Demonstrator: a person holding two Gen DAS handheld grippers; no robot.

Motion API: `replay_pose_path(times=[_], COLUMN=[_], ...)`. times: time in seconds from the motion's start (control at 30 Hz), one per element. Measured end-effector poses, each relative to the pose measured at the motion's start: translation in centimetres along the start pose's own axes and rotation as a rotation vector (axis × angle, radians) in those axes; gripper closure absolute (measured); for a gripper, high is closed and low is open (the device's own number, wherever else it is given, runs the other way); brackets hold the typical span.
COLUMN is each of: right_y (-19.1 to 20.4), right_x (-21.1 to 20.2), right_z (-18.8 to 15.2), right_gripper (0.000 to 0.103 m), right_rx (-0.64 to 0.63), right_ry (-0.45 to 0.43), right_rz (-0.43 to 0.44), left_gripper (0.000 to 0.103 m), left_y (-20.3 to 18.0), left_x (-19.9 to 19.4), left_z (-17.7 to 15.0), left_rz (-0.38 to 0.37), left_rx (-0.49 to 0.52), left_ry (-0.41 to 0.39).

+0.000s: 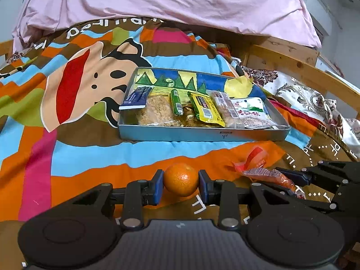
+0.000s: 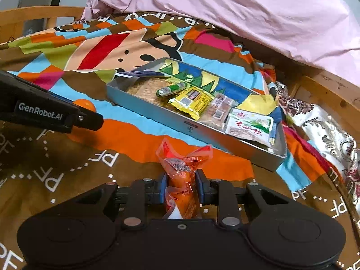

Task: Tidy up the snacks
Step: 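Carry the mandarin and spicy pack up and over the tin tray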

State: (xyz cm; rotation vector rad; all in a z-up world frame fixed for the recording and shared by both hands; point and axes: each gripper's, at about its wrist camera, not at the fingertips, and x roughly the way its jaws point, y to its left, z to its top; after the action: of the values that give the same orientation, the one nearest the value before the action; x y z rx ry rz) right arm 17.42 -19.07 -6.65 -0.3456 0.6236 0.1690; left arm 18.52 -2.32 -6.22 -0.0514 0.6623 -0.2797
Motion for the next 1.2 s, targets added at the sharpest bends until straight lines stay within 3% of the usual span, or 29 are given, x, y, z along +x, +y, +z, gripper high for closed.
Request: replay_pose_path(times=[0.37,0.63,0.83,1.2], right_y=[1.1,-0.4,-3.9,-7.3], right_x=[-0.9,-1.1,1.3,10.6], right_z=[0.1,1.7,3.8,6.9], right_gripper=[0.076,0.076,0.075,0.075], right_rx=[-0.167,-0.198,-0.126,0.030], right_ry=[-0.085,-0.167,-0.207,-0.186], right_rz=[-0.142,-0.211,-0.269,-0.294], left_gripper=[0.068,0.068,0.068,0.067], left_y=[0.1,0.0,0.4,3.6], left_x=[-0.6,-0.8,1.6,9.9], left_z=[0.6,2.2,5.7,9.9], left_rz=[0.005,0.003,-0.002,0.012], left_rx=[-0.021,-0.036,-0.048,-0.118], left_ry=[-0.027,-0.074,-0.128,-0.203])
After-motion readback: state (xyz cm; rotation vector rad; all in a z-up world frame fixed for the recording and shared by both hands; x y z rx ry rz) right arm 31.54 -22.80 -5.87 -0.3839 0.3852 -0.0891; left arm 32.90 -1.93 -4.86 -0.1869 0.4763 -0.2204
